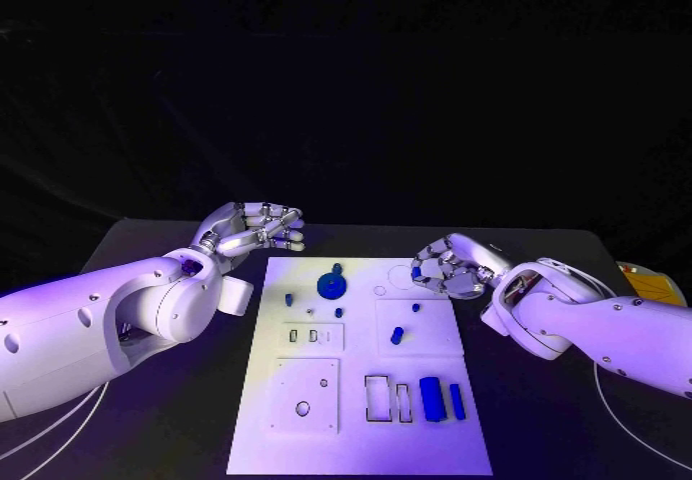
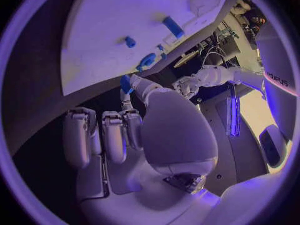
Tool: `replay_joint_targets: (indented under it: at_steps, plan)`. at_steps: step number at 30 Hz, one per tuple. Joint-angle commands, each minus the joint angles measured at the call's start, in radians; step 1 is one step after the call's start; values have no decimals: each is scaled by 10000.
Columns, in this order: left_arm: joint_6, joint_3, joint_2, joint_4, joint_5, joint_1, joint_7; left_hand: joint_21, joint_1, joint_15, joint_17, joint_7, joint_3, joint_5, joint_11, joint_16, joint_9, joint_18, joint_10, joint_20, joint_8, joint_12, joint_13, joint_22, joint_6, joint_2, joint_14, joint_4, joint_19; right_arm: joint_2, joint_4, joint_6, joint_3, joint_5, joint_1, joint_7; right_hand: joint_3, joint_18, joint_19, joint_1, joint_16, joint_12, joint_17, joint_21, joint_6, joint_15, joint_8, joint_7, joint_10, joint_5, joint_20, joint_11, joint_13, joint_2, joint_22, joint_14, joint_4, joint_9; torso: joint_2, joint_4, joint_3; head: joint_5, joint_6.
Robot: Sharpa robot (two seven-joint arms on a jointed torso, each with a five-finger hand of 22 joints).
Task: Assemble the parts on the task board
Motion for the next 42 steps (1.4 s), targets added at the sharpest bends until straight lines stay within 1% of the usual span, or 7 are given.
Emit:
replay_joint_targets:
  at_steps: [1,9,18,24,28,37,42]
  plan:
    - [155,6,52,-24,54,6,52,50,56,45,11,6,77,-11,8,-57,11,112,45,-15,-48,-38,11,9,1,-57,-4,-2,-15,183,355,-386,-5,-403,32,-705,59,-205,260,-3,67,35,2257,65,228,-56,171,-178,61,26,-57,-80,1385,121,1621,963,12,220,-44,11,-24,38,-22]
    - [188,4,129,-116,71,6,37,59,55,47,28,12,91,-14,11,-68,13,112,50,-15,-53,-54,11,11,-2,-62,-3,-2,-19,1204,933,-419,-44,-651,-71,-1227,76,-198,245,-24,71,32,2272,42,224,-57,180,-182,61,33,-60,-84,1384,133,1601,966,15,228,-90,28,-31,144,-84]
    - [203,3,191,-168,76,6,18,64,45,48,39,9,95,-16,10,-74,16,111,63,-14,-51,-57,13,12,3,-64,-1,4,-23,2277,808,-372,-120,-1290,-504,-1951,80,-182,209,-77,60,13,2229,-16,213,-64,205,-186,48,6,-67,-89,1367,83,1554,958,-7,249,-61,68,-41,277,-145]
    - [209,2,208,-172,76,7,-12,66,41,48,42,10,95,-18,10,-76,16,111,65,-14,-51,-59,13,12,3,-68,-1,5,-24,2629,775,-248,-139,-1890,-807,-2358,70,-188,223,-175,62,9,2237,1,212,-69,240,-194,48,-49,-74,-95,1365,21,1573,959,-6,274,-56,19,-27,375,-179]
    - [221,2,246,-202,77,7,-25,66,41,48,42,10,95,-18,10,-76,16,111,65,-14,-51,-59,13,12,3,-68,-1,5,-24,2803,736,-108,-145,-2190,-945,-2570,52,-185,218,-272,61,3,2234,-10,225,-74,275,-205,47,-81,-79,-103,1362,-31,1567,959,12,295,-60,22,-31,365,-214]
    - [235,1,281,-224,77,6,-32,66,41,48,42,10,95,-18,10,-76,16,111,65,-14,-51,-59,13,12,3,-68,-1,5,-24,3020,558,116,-162,-2510,-1067,-2911,23,-181,211,-396,60,-8,2231,-26,242,-87,327,-224,43,-117,-88,-118,1353,-109,1559,958,37,324,-57,33,-14,411,-274]
    - [236,0,282,-222,77,6,-33,70,27,49,52,15,93,-21,13,-82,17,111,67,-13,-55,-68,13,13,-1,-79,0,10,-27,3137,426,167,-170,-2591,-1122,-3035,13,-177,202,-429,56,-17,2215,-41,242,-91,339,-229,37,-131,-91,-121,1345,-136,1548,955,42,330,-59,31,-20,400,-265]
